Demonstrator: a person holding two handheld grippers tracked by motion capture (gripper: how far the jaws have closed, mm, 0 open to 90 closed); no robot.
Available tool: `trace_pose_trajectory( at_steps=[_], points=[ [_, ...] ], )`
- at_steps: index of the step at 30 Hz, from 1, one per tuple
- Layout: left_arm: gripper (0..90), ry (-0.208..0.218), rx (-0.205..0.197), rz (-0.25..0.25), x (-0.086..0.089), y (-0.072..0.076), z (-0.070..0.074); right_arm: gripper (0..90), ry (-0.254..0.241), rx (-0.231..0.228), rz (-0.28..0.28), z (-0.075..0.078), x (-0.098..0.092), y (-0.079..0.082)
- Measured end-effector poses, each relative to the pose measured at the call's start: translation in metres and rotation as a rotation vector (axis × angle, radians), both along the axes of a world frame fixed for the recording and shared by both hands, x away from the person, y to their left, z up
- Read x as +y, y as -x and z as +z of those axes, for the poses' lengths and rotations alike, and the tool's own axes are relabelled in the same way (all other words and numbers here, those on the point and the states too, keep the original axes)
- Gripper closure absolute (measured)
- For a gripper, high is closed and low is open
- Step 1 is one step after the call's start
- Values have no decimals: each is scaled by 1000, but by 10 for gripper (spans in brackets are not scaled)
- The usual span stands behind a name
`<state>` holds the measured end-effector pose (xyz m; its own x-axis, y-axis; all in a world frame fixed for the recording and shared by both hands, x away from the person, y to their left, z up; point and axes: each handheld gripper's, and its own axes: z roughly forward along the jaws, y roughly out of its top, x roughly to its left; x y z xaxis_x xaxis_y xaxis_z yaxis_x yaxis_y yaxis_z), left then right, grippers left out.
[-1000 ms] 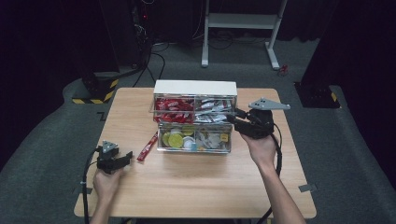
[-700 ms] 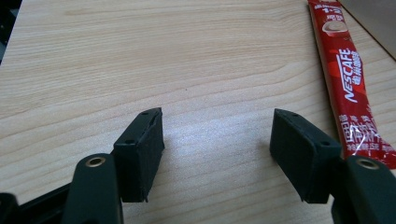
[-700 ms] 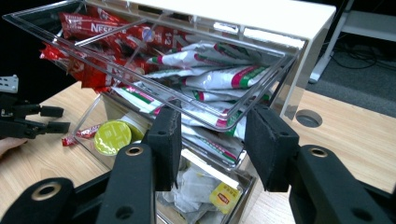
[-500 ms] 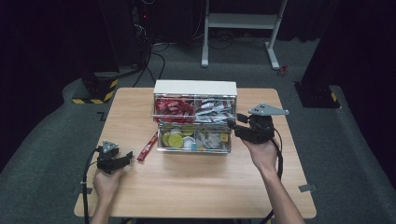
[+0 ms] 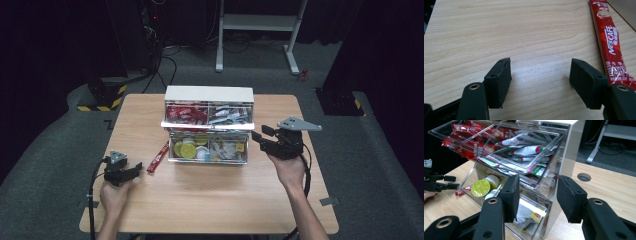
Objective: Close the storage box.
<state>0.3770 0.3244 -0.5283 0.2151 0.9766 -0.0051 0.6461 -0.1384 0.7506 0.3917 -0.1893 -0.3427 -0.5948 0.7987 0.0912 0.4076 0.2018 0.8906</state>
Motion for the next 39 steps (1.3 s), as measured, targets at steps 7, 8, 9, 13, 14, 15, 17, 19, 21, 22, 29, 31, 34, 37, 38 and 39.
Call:
trace_pose_trajectory(
  at_steps=[7,8,9,13,14,15,17,19,21,22,29,31,34,37,38,39],
  points=[
    [326,0,0,0,0,0,0,532,-30,-16,-29,-4,-14,3],
    [325,-2,-2,-2,0,0,0,531,-33,-16,-33,-6,-16,3],
    [319,-2,0,-4,0,0,0,530,-33,-14,-42,-8,-19,2],
    [303,-7,3,-9,-1,-1,0,526,-52,-19,-58,-13,-26,3],
    [302,-7,2,-9,-1,-1,0,526,-54,-22,-63,-15,-28,3],
    [301,-7,3,-9,-1,-1,0,525,-58,-20,-67,-17,-30,4],
    [298,-7,3,-10,-1,-1,0,522,-65,-14,-71,-19,-32,4],
    [293,-7,1,-10,-1,-1,0,520,-65,-26,-79,-20,-35,5],
    [286,-7,5,-12,-1,-1,0,515,-73,-27,-82,-21,-37,7],
    [284,-6,6,-13,-1,-1,0,512,-74,-29,-83,-22,-38,7],
    [260,-9,7,-21,-2,-1,0,484,-83,-18,-98,-33,-45,6],
    [255,-10,9,-25,-2,-1,0,481,-82,-6,-107,-38,-47,6],
    [248,-11,7,-26,-2,-1,0,480,-93,8,-116,-46,-51,6],
    [243,-12,8,-28,-2,-2,0,479,-99,13,-129,-53,-56,6],
    [241,-12,8,-28,-2,-2,-1,476,-100,22,-135,-57,-57,6],
    [239,-10,8,-28,-2,-2,-1,474,-99,27,-139,-61,-59,5]
  ],
)
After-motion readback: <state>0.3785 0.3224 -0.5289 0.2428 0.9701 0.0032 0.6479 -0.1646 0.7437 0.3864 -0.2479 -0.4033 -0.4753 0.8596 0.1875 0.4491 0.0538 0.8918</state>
